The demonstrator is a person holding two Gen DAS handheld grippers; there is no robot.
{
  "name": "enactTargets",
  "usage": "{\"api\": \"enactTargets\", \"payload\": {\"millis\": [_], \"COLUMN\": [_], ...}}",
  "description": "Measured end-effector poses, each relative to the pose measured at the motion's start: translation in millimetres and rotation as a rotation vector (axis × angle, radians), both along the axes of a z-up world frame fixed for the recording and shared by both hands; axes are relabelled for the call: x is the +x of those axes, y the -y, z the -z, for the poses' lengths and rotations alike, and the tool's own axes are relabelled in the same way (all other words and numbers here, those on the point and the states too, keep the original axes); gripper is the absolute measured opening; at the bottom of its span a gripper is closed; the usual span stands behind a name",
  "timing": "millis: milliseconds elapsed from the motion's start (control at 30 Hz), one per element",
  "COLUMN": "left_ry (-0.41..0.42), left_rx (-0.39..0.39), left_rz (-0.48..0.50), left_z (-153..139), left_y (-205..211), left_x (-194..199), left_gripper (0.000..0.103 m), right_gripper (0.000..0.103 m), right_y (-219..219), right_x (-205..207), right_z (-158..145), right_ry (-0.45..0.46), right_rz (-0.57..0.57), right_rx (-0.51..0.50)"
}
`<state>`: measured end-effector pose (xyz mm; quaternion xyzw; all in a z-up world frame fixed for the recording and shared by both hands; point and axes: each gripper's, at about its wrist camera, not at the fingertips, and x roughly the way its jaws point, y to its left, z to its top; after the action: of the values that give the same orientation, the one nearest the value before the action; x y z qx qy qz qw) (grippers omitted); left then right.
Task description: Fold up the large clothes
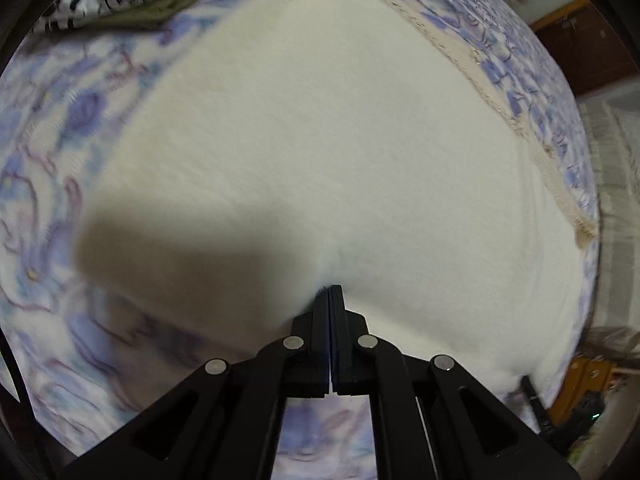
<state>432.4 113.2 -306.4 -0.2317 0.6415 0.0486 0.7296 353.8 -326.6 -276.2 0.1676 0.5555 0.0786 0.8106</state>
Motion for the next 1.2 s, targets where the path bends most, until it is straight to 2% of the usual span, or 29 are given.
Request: {"api": "enactTargets", "payload": {"millis": [133, 200, 300, 333, 367, 400, 467, 600, 733, 833, 933, 1067, 1200], "left_ry": [-0.003, -0.005, -0.004, -0.007, -0.022, -0.023, -0.012, 0.039, 0.077, 0.121, 0.161, 0.189, 0.215], "left_rx": [0.142, 0.11, 0.132, 0.175, 0.273, 0.315, 0.289, 0.184, -0.018, -0.11, -0.149, -0.204, -0.222], "left_rz": [0.088, 0.097, 0.16, 0.179, 0.191, 0.222, 0.294, 0.404, 0.489, 0.586, 0.654, 0.617, 0.529], "left_z": [-6.1, -6.3, -9.9, -13.5, -17.6, -21.7, -30.2, -46.7, -49.4, -42.0, -31.4, -16.9, -2.4], "left_y": [-26.6, -39.1, -43.8, -42.9, -41.6, -40.9, -37.2, -13.1, 27.0, 60.6, 85.7, 87.9, 94.5], "left_x": [5.3, 8.0, 13.0, 14.0, 13.9, 14.3, 13.6, 15.2, 25.6, 35.0, 48.1, 71.2, 106.6], "left_gripper": [0.001, 0.001, 0.001, 0.003, 0.004, 0.004, 0.005, 0.006, 0.006, 0.007, 0.009, 0.009, 0.009], "right_gripper": [0.0, 0.0, 0.0, 0.0, 0.0, 0.0, 0.0, 0.0, 0.0, 0.0, 0.0, 0.0, 0.0], "right_y": [27.7, 31.4, 34.4, 33.5, 32.5, 32.1, 29.9, 0.5, -62.8, -109.3, -150.2, -175.7, -171.1], "right_x": [-12.0, -14.4, -16.8, -17.0, -17.1, -15.9, -16.9, -11.6, 4.2, 15.2, 24.6, 47.2, 79.1], "right_z": [-2.2, -3.7, -8.2, -11.0, -14.7, -21.1, -30.6, -46.5, -57.0, -50.9, -35.5, -15.6, -6.3], "right_ry": [-0.004, 0.002, 0.007, 0.006, 0.002, 0.01, 0.025, 0.063, 0.117, 0.143, 0.145, 0.153, 0.172], "right_rz": [0.108, 0.117, 0.137, 0.148, 0.165, 0.17, 0.174, 0.124, 0.019, -0.057, -0.121, -0.159, -0.115], "right_rx": [-0.066, -0.092, -0.147, -0.169, -0.224, -0.278, -0.284, -0.179, -0.064, 0.041, 0.103, 0.075, 0.121]}}
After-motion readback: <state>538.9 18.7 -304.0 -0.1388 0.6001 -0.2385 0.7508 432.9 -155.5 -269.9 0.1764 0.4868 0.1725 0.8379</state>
